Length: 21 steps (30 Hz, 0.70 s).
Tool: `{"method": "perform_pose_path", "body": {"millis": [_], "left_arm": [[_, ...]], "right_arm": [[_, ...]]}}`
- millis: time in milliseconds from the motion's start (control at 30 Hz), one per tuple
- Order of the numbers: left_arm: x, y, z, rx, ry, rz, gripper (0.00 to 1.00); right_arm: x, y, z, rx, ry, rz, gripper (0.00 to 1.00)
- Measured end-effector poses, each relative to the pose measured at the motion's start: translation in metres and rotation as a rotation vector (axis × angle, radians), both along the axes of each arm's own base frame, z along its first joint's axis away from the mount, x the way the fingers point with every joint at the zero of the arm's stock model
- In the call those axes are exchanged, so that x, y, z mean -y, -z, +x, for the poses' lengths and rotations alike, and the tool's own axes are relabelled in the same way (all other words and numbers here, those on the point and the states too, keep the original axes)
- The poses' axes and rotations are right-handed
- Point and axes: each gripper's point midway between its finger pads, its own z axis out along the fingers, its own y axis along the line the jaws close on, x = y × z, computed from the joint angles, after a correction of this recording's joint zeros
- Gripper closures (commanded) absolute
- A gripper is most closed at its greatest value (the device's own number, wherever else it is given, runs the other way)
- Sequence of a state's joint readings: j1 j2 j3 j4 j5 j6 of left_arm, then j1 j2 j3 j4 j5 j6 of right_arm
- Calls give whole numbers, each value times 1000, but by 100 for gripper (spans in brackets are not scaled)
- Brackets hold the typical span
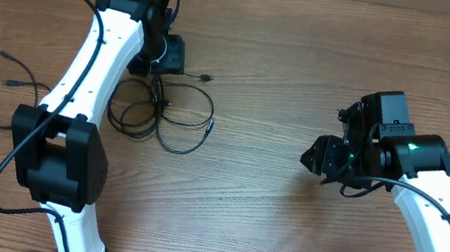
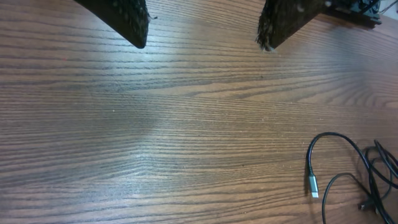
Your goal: Untangle cables
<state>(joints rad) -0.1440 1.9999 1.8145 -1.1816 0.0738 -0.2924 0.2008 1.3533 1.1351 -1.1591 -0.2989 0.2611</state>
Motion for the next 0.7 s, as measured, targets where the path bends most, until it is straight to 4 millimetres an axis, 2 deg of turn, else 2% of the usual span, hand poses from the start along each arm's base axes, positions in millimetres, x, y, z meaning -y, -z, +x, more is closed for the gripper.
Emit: {"method": "perform_pose_path", "body": {"millis": [67, 367, 400, 500, 533, 700], "left_arm": [[2, 2, -1, -1, -5, 7, 50], [1, 10, 0, 6, -30, 68, 52], [0, 13, -1, 3, -34, 72, 56], [0, 21, 2, 2, -45, 77, 91], [-1, 25, 3, 3, -50, 79, 96], [1, 26, 10, 24, -56, 70, 96]], "right_arm": [[0, 0, 0, -1, 0, 0, 45], [0, 0, -1, -4, 0, -1, 46], [0, 0, -1, -5, 0, -1, 46], [0, 0, -1, -5, 0, -1, 46], [0, 0, -1, -5, 0, -1, 46], [1, 1, -3, -12, 0, -2, 46]]}}
